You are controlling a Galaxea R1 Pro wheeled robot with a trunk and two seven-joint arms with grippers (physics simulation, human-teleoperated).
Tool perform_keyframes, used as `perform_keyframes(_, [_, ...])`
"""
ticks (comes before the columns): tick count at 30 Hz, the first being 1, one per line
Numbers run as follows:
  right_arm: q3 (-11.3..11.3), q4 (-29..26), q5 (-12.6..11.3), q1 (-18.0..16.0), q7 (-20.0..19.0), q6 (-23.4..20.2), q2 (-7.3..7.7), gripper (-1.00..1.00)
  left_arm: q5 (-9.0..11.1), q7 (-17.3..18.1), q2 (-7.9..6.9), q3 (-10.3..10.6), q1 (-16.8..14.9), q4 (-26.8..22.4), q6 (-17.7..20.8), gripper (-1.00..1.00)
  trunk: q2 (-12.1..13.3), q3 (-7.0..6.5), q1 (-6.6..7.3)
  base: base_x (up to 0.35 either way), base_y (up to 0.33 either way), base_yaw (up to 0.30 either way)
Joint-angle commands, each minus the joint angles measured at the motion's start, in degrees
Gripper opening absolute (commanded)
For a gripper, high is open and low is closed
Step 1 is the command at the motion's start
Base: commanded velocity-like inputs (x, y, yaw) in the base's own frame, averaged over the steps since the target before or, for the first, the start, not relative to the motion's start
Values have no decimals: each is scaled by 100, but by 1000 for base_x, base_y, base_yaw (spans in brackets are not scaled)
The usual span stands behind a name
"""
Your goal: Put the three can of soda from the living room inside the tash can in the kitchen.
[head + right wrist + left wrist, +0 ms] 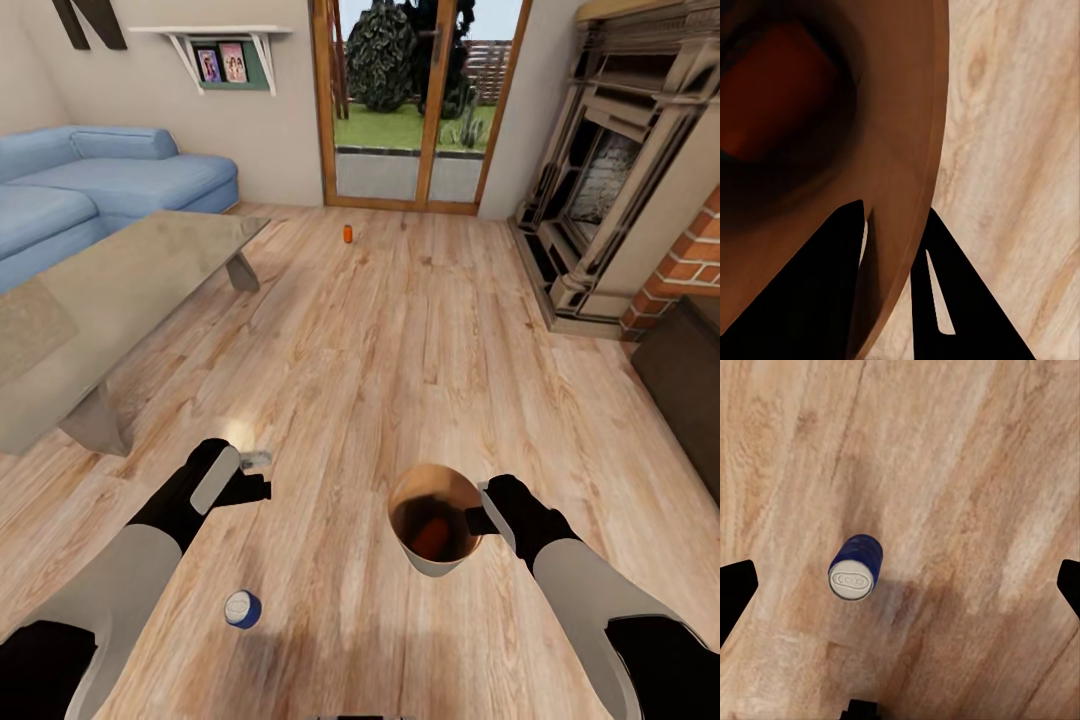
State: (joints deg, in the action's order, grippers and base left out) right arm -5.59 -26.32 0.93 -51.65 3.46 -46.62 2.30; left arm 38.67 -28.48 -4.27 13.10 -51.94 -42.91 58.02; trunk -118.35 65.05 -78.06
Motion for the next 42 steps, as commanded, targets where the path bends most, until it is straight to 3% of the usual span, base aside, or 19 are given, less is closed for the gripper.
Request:
perform_keyframes(1, [5,-3,-49,-3,-21,4,-1,-100,0,0,-1,-2,0,1,-4,100,-42,18,-22,0,0,0])
perform_keyframes(10, [9,-393,-65,-15,-39,-156,-19,-100,0,-14,12,-9,0,2,-2,100,-403,179,-220,0,0,0])
perform_keyframes(15, [-9,-1244,-57,-110,-39,-1212,-42,-100,0,-9,14,-9,0,2,-1,100,-603,269,-329,0,0,0])
perform_keyframes(17, [-11,-1496,-52,-203,-34,-1338,-55,-100,0,-10,14,-7,0,2,-1,100,-603,269,-329,0,0,0])
perform_keyframes(22, [-34,-1709,-64,-469,-30,-1338,-58,-100,0,-9,6,-2,0,8,-6,100,-603,269,-329,0,0,0])
perform_keyframes(27, [-52,-1744,-66,-532,-30,-1338,-45,-100,0,-10,-1,-1,4,45,-9,100,-603,269,-329,0,0,0])
perform_keyframes(42, [-24,-1737,-83,-619,-38,-1338,7,-100,-32,1,-3,48,5,1075,-594,100,-603,269,-329,0,0,0])
